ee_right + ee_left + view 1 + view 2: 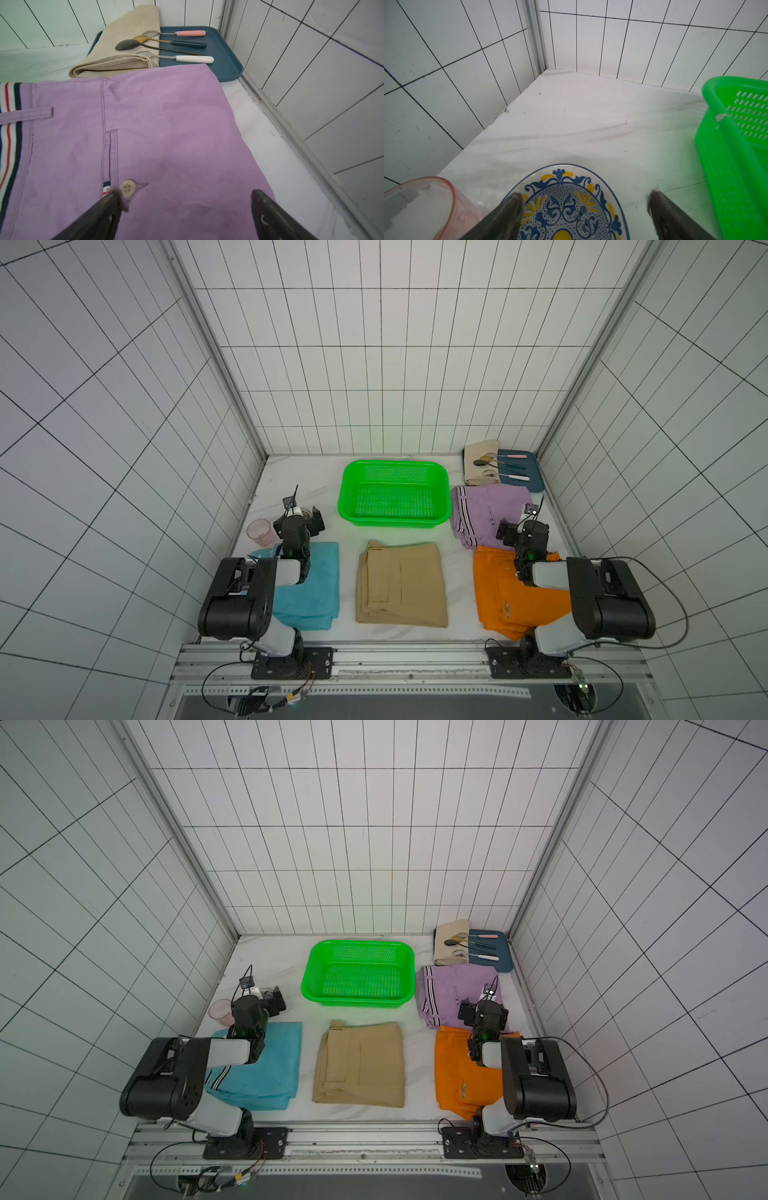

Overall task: Put the folded long pants in the basket
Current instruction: Pick up the long pant at the center of the board.

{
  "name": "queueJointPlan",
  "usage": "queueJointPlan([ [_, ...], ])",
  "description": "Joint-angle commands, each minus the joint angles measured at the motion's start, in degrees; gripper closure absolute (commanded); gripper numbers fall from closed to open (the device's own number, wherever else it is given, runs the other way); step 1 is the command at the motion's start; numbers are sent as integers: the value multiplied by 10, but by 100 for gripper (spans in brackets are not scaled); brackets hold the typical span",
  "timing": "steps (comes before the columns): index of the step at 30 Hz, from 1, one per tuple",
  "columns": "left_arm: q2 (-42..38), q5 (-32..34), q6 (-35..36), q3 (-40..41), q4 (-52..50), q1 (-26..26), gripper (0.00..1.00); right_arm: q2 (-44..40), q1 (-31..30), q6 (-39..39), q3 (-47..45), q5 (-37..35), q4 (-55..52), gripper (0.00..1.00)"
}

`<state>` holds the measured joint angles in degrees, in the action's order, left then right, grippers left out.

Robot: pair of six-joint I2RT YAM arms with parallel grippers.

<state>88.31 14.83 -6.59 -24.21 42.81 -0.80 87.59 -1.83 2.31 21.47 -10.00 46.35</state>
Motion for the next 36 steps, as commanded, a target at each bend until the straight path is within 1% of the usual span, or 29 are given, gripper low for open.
queueJointPlan([
  [1, 9, 6, 7, -11, 22, -4, 3, 6, 8, -4, 22, 3, 22, 1],
  [6, 11, 5, 6, -13, 20, -2, 2, 6, 9, -3, 23, 5, 21, 1],
  [10, 10, -33, -3, -19, 5, 14, 2, 6, 9, -3, 23, 6, 22, 1],
  [12, 11, -34, -3, -19, 6, 14, 2, 7, 10, 0, 24, 8, 19, 1],
  [14, 9, -43, -5, -17, 8, 19, 2, 7, 19, 5, 28, 26, 11, 1],
  [21, 7, -62, -2, -15, 9, 25, 3, 4, 18, 0, 25, 21, 15, 1],
  [22, 5, -52, -1, -8, 22, 24, 3, -3, 5, 2, 27, -20, 15, 1],
  [23, -4, -21, -2, 5, 49, 18, 2, -23, -17, 5, 31, -106, -6, 1],
  [24, -20, 29, 3, 15, 65, 5, 2, -49, -41, 6, 42, -188, -45, 1],
  [25, -50, 84, 13, 18, 55, -17, 2, -82, -69, -1, 67, -257, -106, 1],
  [26, -86, 124, 25, 11, 15, -42, 2, -115, -93, 0, 89, -289, -167, 1],
  [27, -119, 132, 30, -2, -28, -56, 2, -146, -107, 16, 111, -295, -228, 1],
  [28, -156, 152, -30, -22, -96, -63, 2, -182, -116, 52, 136, -269, -307, 1],
  [29, -193, 168, -123, -51, -184, -60, 2, -213, -117, 99, 166, -224, -412, 1],
  [30, -222, 157, -165, -74, -260, -55, 2, -233, -115, 140, 194, -185, -486, 1],
  [31, -252, 138, -182, -95, -326, -51, 2, -253, -114, 175, 219, -129, -562, 1],
  [32, -282, 131, -205, -112, -381, -46, 2, -270, -114, 202, 234, -56, -613, 1],
  [33, -309, 126, -241, -122, -418, -39, 2, -283, -116, 223, 237, 13, -637, 1],
  [34, -342, 94, -297, -136, -471, -23, 2, -299, -117, 256, 237, 86, -661, 1],
  [35, -376, 29, -353, -157, -532, 0, 2, -313, -122, 299, 231, 142, -677, 1],
  [36, -402, -36, -386, -174, -575, 17, 2, -324, -130, 327, 219, 188, -680, 1],
])
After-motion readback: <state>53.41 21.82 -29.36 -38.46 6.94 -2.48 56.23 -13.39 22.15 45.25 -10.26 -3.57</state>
